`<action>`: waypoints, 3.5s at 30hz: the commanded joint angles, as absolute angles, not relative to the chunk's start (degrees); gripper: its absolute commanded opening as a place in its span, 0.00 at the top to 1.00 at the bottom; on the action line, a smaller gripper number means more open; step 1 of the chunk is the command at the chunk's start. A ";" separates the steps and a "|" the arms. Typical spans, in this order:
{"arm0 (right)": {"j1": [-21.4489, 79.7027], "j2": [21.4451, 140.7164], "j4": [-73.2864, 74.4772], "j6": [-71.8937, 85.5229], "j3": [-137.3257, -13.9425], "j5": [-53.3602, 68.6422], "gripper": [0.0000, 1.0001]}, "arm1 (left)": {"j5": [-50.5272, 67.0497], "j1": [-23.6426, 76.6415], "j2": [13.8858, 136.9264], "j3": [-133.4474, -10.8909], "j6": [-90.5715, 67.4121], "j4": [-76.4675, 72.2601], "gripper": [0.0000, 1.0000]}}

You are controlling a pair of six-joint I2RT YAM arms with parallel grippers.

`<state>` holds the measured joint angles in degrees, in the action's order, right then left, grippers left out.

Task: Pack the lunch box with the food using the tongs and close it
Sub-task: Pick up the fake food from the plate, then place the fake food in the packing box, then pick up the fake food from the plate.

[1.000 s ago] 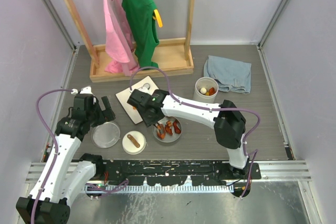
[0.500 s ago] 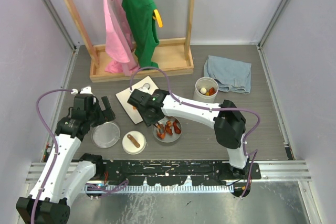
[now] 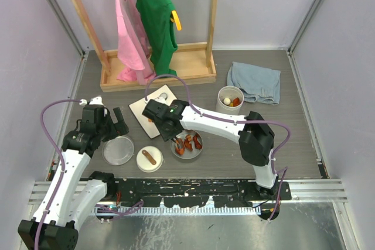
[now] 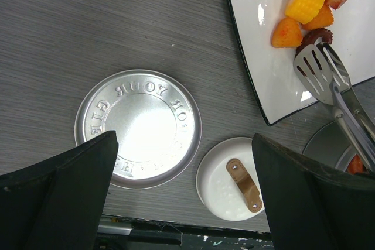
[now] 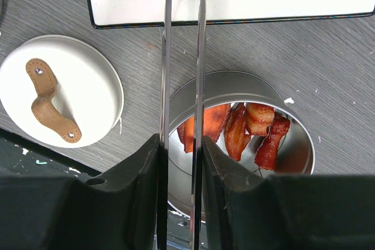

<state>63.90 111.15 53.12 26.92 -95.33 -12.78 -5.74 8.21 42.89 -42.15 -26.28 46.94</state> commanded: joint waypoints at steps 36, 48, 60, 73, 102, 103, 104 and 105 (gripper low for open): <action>63.81 82.27 65.16 23.38 -82.90 -14.55 0.65 | -5.48 7.98 42.67 -42.35 -25.84 44.56 0.02; 63.81 74.16 67.09 23.48 -74.95 -5.45 0.64 | -5.33 7.98 42.62 -42.36 -25.84 44.65 0.02; 63.90 73.76 66.73 21.70 -69.26 1.77 0.64 | -5.37 8.00 42.61 -42.36 -25.85 44.65 0.02; 63.98 71.82 66.06 20.92 -69.18 3.57 0.55 | -5.34 8.00 42.65 -42.31 -25.84 44.56 0.02; 63.96 75.68 61.32 23.27 -74.75 -7.06 0.52 | -5.30 8.00 42.63 -42.24 -25.85 44.60 0.02; 63.98 76.08 60.59 23.29 -75.35 -7.38 0.52 | -5.28 8.00 42.70 -42.34 -25.85 44.49 0.02; 63.97 76.54 59.98 23.29 -76.02 -7.83 0.52 | -5.22 8.01 42.71 -42.35 -25.86 44.47 0.02; 63.96 77.01 59.29 23.29 -76.71 -8.39 0.52 | -5.19 8.00 42.71 -42.36 -25.84 44.48 0.02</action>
<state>63.90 76.47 64.20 22.83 -71.99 -5.93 -5.72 8.21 43.16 -42.15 -26.28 46.94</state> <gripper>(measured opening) 0.483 0.983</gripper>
